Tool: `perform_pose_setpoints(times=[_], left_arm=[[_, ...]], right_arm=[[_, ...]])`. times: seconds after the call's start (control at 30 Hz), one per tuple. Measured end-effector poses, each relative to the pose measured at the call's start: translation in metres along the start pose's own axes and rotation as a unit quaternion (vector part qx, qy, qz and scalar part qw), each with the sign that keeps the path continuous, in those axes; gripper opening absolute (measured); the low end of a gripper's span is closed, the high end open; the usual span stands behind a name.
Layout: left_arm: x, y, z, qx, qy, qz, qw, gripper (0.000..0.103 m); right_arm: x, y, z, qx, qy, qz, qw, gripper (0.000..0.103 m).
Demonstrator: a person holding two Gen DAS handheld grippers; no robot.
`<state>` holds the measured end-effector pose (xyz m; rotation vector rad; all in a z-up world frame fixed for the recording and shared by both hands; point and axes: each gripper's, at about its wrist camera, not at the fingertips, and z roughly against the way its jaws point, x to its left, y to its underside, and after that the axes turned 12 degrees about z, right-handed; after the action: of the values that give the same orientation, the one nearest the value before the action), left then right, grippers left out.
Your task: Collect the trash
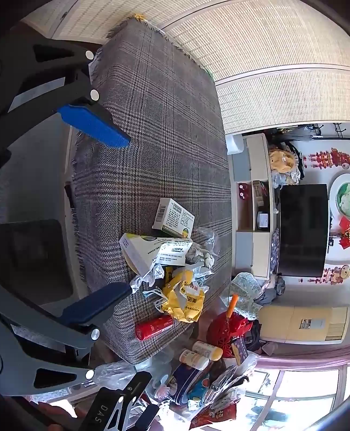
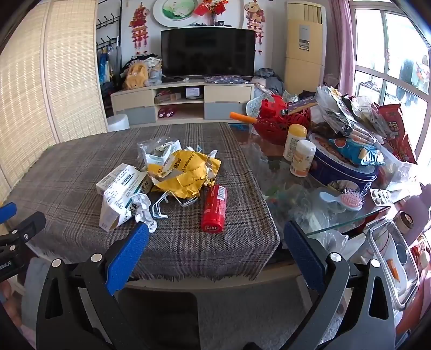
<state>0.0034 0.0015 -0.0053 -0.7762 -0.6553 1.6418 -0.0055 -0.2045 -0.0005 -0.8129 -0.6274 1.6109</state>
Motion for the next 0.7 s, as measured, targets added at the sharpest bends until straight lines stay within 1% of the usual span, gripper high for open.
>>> perform_pose_setpoints(times=[0.07, 0.7], left_arm=[[0.0, 0.0004, 0.0, 0.0, 0.0, -0.001, 1.0, 0.095], [0.0002, -0.0004, 0.0001, 0.002, 0.001, 0.003, 1.0, 0.095]], right_arm=[[0.0041, 0.0022, -0.0072, 0.0, 0.001, 0.0, 1.0, 0.1], [0.002, 0.0003, -0.0021, 0.002, -0.005, 0.001, 1.0, 0.1]])
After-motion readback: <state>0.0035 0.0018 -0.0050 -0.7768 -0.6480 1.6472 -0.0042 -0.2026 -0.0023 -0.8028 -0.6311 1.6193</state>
